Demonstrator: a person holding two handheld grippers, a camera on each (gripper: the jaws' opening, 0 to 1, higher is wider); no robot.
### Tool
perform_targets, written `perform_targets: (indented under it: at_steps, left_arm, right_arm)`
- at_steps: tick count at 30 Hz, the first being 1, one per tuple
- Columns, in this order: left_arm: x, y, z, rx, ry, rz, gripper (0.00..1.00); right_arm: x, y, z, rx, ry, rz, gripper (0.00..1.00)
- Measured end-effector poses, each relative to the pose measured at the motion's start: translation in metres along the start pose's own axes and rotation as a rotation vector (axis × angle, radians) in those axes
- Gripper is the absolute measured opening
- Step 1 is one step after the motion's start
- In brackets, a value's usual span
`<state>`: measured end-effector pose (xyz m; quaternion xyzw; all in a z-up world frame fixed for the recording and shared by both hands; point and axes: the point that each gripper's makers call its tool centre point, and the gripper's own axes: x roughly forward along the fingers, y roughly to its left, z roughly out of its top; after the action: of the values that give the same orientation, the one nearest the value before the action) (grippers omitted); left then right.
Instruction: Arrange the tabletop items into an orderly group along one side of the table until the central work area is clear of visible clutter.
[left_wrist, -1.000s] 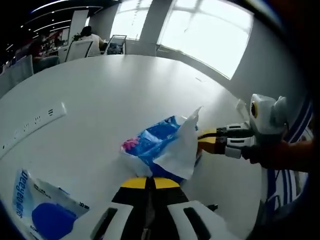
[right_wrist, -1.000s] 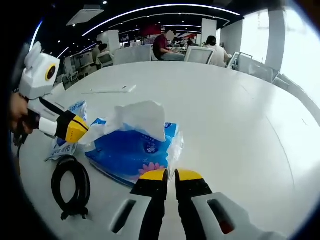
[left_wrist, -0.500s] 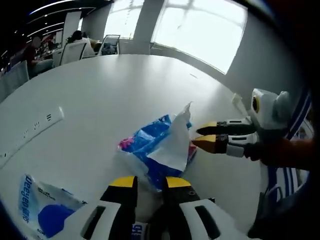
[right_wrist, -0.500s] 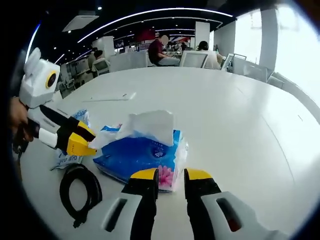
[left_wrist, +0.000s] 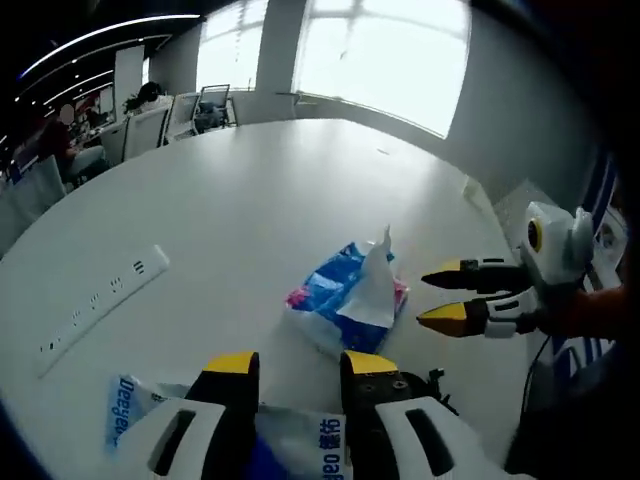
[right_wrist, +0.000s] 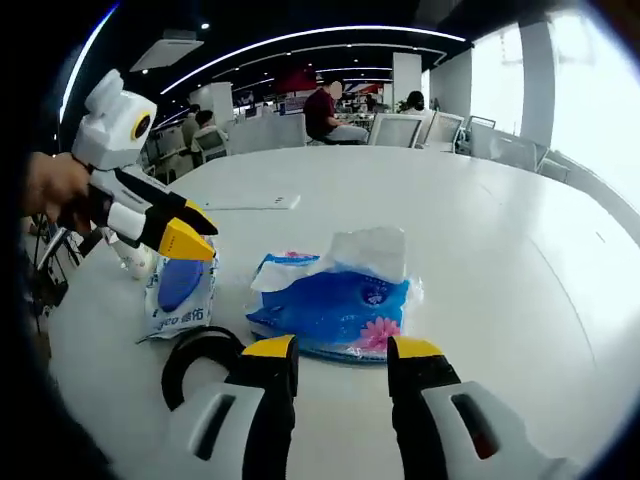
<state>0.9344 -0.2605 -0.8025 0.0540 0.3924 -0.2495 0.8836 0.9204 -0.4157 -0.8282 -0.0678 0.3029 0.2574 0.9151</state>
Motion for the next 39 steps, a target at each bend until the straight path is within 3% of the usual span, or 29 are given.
perform_targets:
  at_steps: [6, 18, 29, 32, 39]
  left_arm:
    - [-0.021, 0.024, -0.009, 0.057, 0.055, 0.008, 0.37]
    - [-0.050, 0.074, -0.024, 0.044, 0.117, 0.015, 0.41]
    - [-0.057, 0.097, -0.036, 0.074, 0.183, 0.014, 0.43]
    - [-0.057, 0.104, -0.037, 0.065, 0.185, 0.022, 0.46]
    - [-0.056, 0.121, -0.053, 0.074, 0.246, 0.021, 0.48]
  right_arm:
    - [-0.009, 0.017, 0.000, 0.048, -0.010, 0.008, 0.37]
    - [-0.021, 0.056, -0.009, 0.096, 0.001, 0.036, 0.42]
    - [-0.034, 0.098, -0.013, 0.181, -0.019, 0.066, 0.41]
    - [-0.036, 0.108, -0.010, 0.259, -0.045, 0.078, 0.41]
    - [-0.037, 0.128, -0.015, 0.299, -0.033, 0.105, 0.41]
